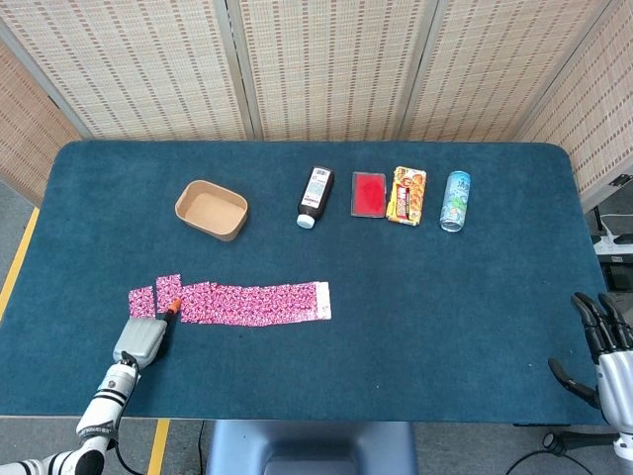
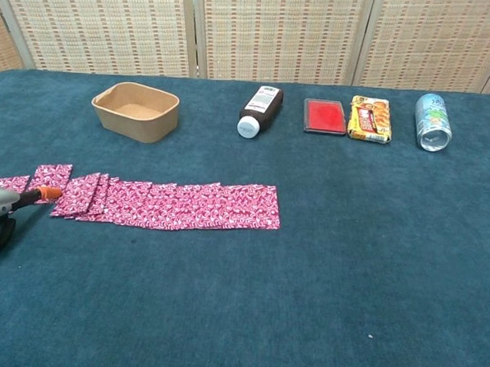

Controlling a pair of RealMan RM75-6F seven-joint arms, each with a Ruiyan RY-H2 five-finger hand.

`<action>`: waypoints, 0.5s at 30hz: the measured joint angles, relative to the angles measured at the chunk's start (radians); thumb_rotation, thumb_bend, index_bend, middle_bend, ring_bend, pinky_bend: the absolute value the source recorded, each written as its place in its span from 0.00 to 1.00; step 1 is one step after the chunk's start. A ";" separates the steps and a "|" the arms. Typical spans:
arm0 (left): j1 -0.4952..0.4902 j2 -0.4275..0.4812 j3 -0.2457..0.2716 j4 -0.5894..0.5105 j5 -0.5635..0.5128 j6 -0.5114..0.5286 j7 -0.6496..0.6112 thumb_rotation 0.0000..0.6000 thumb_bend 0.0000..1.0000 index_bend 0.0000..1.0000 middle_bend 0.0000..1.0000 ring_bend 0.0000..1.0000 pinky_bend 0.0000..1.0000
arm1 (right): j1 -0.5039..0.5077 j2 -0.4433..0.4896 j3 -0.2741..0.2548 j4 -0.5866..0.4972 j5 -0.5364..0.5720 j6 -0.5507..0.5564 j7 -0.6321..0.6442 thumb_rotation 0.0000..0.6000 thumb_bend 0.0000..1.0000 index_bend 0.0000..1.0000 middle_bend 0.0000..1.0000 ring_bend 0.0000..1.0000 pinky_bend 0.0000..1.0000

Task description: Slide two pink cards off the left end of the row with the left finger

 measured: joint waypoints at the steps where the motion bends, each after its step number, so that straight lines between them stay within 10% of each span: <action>1: -0.001 -0.002 -0.002 0.011 -0.010 0.001 0.007 1.00 0.86 0.00 0.71 0.66 0.66 | 0.000 0.000 0.000 0.000 0.000 -0.001 -0.001 1.00 0.13 0.00 0.08 0.00 0.25; 15: -0.032 -0.018 -0.037 0.093 -0.105 -0.010 0.061 1.00 0.86 0.00 0.71 0.66 0.66 | 0.002 0.002 -0.003 -0.003 0.001 -0.008 -0.008 1.00 0.13 0.00 0.08 0.00 0.25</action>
